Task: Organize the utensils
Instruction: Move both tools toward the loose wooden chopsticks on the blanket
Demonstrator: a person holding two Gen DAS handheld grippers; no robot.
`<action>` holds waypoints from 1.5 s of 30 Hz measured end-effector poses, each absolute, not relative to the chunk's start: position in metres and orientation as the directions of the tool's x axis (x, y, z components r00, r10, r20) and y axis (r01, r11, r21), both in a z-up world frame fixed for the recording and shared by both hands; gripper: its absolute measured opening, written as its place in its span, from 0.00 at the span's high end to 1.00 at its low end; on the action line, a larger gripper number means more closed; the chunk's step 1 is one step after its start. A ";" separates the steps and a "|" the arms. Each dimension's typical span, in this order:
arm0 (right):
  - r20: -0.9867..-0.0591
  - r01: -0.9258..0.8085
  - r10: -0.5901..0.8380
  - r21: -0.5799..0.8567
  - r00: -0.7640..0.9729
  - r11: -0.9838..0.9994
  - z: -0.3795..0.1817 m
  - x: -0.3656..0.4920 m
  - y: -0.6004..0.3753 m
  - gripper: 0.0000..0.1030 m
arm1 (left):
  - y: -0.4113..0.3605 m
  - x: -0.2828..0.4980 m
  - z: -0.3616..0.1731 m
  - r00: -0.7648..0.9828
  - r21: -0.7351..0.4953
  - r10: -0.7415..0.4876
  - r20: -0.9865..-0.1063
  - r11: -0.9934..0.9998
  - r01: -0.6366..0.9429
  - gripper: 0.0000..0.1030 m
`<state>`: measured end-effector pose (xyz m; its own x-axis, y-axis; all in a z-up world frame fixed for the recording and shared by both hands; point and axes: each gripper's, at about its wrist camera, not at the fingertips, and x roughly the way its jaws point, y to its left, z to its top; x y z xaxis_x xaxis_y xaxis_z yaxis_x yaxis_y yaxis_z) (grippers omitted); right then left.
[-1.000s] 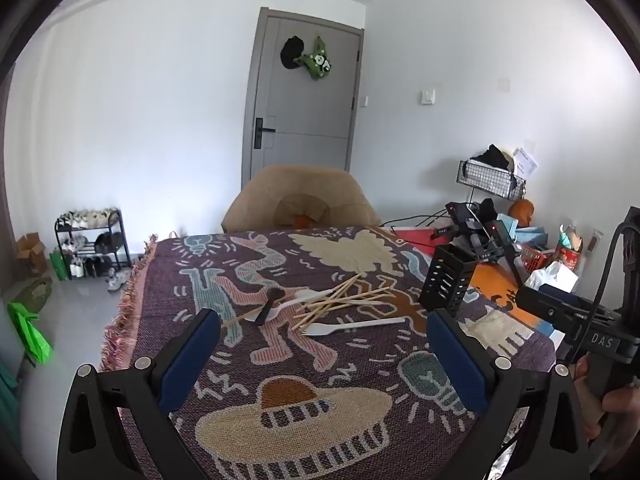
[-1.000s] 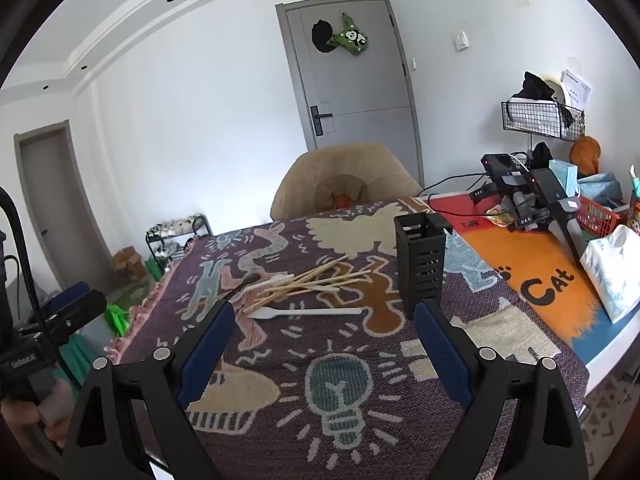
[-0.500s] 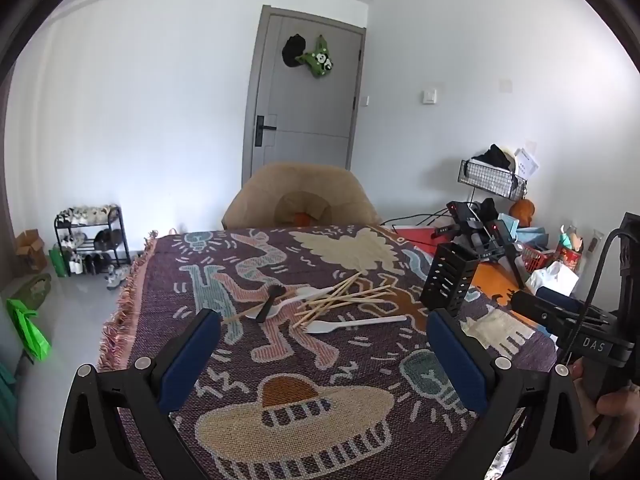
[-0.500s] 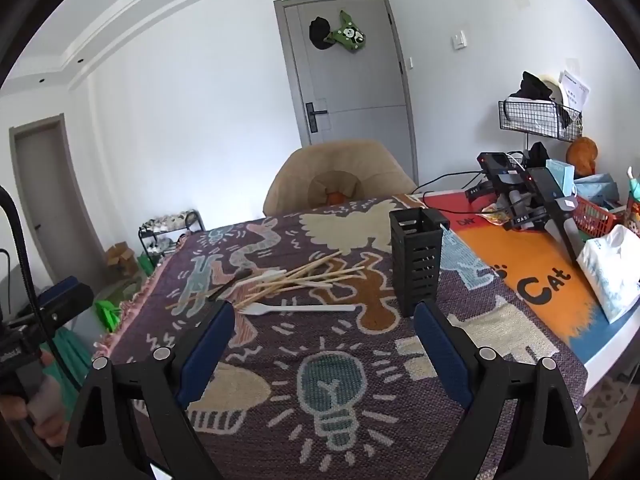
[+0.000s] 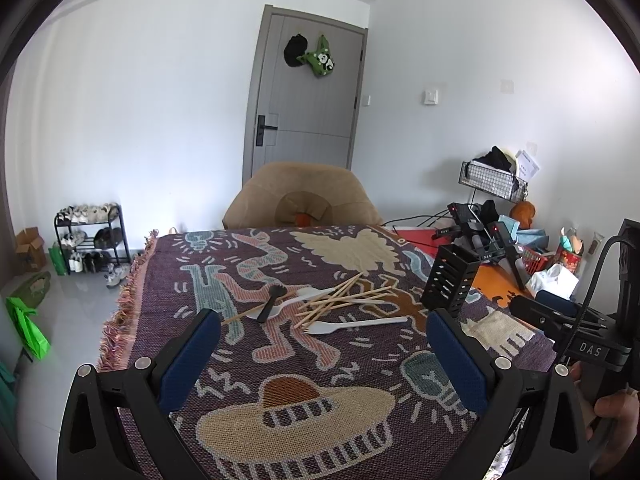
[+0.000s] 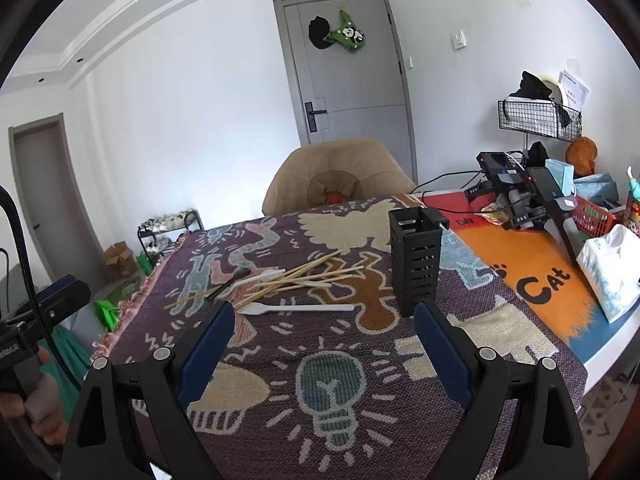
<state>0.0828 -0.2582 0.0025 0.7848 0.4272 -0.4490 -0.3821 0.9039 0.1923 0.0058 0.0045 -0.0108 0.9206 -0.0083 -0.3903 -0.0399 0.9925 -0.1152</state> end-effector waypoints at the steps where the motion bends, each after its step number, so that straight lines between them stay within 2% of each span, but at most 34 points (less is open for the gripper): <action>1: -0.449 -0.382 0.426 0.191 0.785 0.904 0.002 0.083 -0.258 0.12 | 0.005 0.006 -0.011 0.920 -0.115 -0.009 -0.391 0.993 -0.039 0.01; 45: -0.481 -0.428 0.472 0.206 0.739 0.880 -0.006 0.084 -0.243 0.12 | 0.009 0.002 -0.018 0.916 -0.126 -0.004 -0.401 0.991 -0.051 0.01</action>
